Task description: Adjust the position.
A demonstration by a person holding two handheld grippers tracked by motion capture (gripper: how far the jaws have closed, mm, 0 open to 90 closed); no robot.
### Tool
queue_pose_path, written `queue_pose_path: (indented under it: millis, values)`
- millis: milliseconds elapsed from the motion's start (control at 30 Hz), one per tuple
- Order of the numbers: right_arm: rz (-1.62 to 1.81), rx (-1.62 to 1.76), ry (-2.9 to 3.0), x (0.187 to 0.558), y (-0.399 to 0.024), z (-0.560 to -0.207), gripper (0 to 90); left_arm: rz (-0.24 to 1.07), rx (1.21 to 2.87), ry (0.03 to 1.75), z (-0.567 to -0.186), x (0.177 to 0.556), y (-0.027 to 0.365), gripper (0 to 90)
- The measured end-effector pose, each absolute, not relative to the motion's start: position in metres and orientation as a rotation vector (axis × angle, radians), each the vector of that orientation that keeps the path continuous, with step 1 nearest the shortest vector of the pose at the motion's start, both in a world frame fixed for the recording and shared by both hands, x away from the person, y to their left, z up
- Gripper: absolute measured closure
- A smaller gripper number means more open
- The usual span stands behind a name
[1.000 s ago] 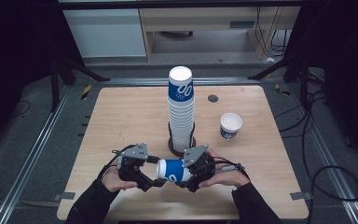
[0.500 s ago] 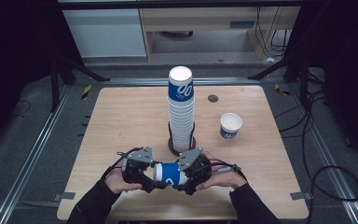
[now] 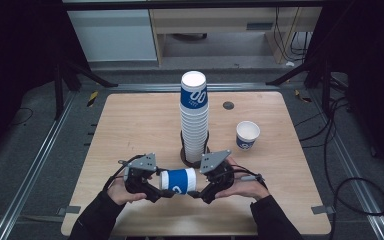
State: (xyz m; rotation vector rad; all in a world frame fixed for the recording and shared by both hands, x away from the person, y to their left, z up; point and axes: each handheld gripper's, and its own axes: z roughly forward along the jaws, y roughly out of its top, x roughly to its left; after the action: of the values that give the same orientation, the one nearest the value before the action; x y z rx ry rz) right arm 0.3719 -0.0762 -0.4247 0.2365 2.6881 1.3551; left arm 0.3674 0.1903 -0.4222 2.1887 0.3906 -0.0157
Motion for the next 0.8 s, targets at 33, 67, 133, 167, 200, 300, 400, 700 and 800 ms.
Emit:
queue_pose_path:
  millis: [33,67,133,167,200,300,400,700,800]
  values:
    - [1.379,0.248,2.675,0.373,-0.079,-0.423,7.6,-0.010,2.174,0.400,-0.421,0.368,0.193,25.1]
    - [1.403,0.264,2.664,0.374,-0.082,-0.420,7.7,0.001,2.160,0.411,-0.420,0.369,0.196,25.1]
    - [1.443,0.296,2.645,0.376,-0.089,-0.416,7.8,0.011,2.131,0.423,-0.418,0.371,0.202,25.1]
    - [1.459,0.307,2.638,0.376,-0.092,-0.414,7.8,0.018,2.104,0.433,-0.417,0.372,0.205,25.1]
    - [1.476,0.326,2.627,0.377,-0.096,-0.413,7.8,0.022,2.085,0.438,-0.416,0.373,0.207,25.1]
    - [1.509,0.353,2.611,0.379,-0.101,-0.411,7.8,0.042,2.034,0.441,-0.414,0.373,0.212,25.1]
    - [1.557,0.366,2.601,0.381,-0.104,-0.410,7.8,0.051,1.973,0.439,-0.413,0.372,0.215,25.1]
    - [1.707,0.367,2.602,0.381,-0.104,-0.411,7.8,-0.010,1.874,0.385,-0.413,0.368,0.207,25.1]
    - [1.722,0.343,2.610,0.379,-0.101,-0.410,7.8,-0.027,1.880,0.362,-0.413,0.365,0.202,25.1]
